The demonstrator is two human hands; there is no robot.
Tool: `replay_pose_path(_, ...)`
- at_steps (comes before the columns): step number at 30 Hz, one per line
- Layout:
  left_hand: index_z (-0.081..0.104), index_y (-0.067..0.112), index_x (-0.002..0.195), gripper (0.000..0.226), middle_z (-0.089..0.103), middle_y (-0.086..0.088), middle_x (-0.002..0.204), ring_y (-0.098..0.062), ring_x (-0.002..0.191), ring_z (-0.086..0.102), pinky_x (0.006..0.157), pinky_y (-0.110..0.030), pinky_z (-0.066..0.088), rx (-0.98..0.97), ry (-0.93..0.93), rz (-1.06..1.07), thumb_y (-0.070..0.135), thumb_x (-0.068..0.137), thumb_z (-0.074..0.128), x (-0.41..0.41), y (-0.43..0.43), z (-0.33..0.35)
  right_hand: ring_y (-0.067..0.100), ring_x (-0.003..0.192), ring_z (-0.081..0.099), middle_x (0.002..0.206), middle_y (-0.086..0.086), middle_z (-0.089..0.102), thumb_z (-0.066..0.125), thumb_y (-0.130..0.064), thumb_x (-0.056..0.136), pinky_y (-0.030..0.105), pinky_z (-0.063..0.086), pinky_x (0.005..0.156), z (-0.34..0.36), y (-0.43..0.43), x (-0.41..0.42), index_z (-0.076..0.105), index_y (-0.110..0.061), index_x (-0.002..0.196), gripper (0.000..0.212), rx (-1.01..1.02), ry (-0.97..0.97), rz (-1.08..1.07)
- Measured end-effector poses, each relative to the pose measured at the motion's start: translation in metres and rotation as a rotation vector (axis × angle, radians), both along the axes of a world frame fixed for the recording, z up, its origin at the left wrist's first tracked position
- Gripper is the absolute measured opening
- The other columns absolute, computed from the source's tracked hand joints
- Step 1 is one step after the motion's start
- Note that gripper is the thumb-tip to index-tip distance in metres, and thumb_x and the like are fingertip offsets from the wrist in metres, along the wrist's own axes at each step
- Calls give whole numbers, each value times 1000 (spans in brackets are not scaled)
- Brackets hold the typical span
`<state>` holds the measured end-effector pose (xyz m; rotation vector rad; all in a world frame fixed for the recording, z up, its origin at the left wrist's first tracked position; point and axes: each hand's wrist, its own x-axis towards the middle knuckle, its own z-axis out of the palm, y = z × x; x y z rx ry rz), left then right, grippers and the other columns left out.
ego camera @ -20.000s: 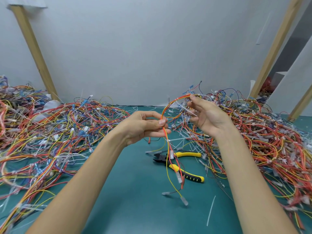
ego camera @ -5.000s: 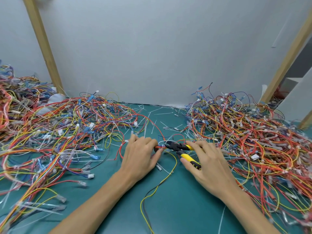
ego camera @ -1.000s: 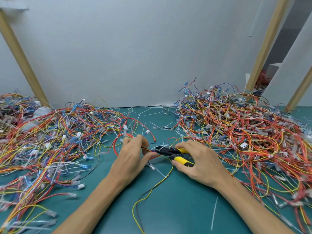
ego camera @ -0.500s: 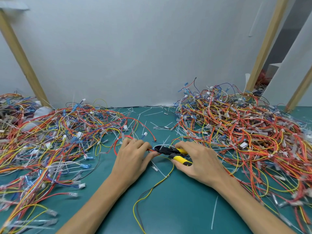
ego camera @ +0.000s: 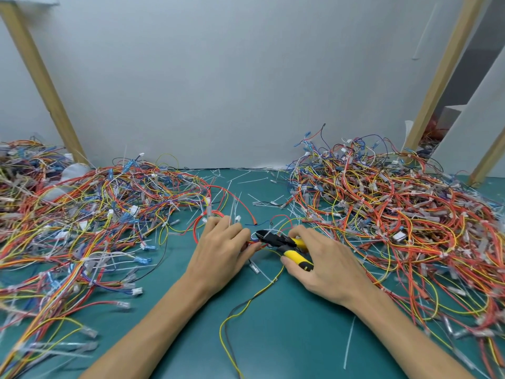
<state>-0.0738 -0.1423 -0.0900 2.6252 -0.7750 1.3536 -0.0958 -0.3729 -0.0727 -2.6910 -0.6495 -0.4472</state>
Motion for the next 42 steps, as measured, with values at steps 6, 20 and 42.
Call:
replay_pose_path(6, 55, 13, 63, 42, 50, -2, 61, -26, 62, 48, 70, -33, 35, 109, -117, 91, 38, 97, 52, 0, -3, 5, 13, 75, 50, 91, -12, 55, 52, -58, 83, 30, 39, 61, 3, 6, -5, 45, -33, 112, 39, -29, -9, -79)
replay_pose_path(20, 53, 15, 62, 35, 50, -2, 59, -26, 61, 51, 70, -34, 36, 153, -132, 174, 32, 89, 68, -2, -5, 5, 23, 67, 43, 65, -8, 40, 33, -73, 86, 35, 30, 57, -6, 21, -10, 28, -27, 72, 49, -34, 44, -216)
replay_pose_path(42, 55, 12, 69, 31, 56, 0, 61, -26, 58, 50, 69, -36, 34, -86, 176, -16, 33, 84, 73, 1, -2, -2, 16, 80, 51, 83, -8, 51, 46, -66, 87, 34, 41, 66, -5, 7, 1, 46, -27, 92, 39, -61, 58, -115)
